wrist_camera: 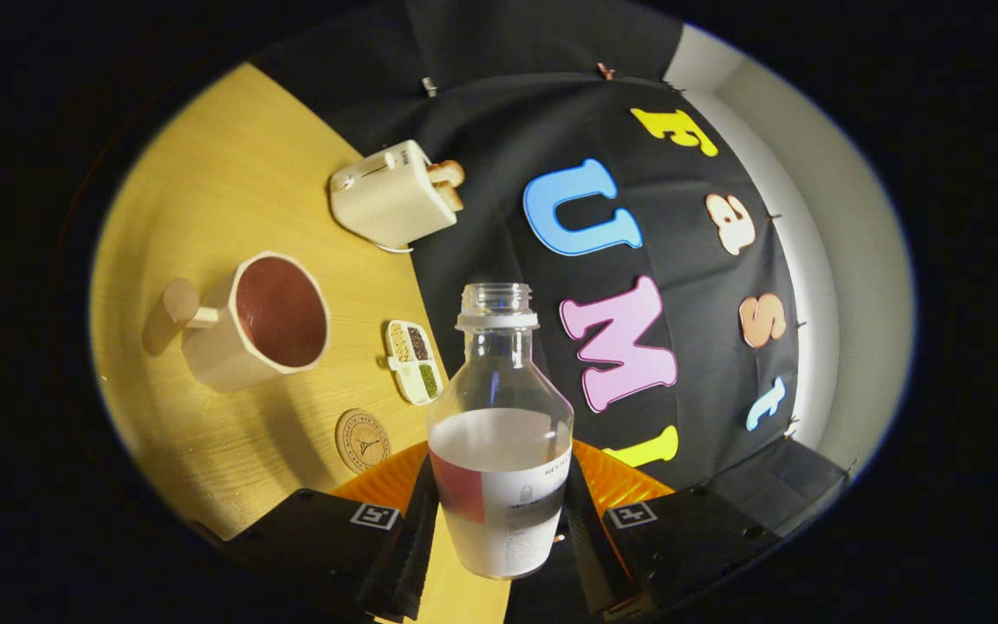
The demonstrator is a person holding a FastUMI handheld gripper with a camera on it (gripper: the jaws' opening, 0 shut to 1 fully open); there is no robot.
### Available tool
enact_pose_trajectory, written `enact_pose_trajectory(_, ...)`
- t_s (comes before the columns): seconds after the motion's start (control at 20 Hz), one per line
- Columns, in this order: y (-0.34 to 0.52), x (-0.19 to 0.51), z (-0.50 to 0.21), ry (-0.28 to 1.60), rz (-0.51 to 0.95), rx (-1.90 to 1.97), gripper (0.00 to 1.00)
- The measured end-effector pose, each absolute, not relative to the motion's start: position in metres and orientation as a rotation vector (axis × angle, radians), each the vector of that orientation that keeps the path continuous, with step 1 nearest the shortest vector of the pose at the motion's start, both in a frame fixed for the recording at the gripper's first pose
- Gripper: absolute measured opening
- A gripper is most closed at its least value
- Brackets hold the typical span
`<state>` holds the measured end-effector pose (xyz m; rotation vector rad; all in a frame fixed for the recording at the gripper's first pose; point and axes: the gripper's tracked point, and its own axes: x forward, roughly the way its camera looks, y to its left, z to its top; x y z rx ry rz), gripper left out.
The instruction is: Take the bottle from table, then pour the juice into the cup, finally place the bottle on the coaster
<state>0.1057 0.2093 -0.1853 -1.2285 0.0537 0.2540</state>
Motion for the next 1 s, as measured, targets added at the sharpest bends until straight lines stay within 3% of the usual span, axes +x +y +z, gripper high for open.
enact_pose_trajectory(1.0,0.217,0.12,-0.234,0.093,0.343,-1.561,0.71)
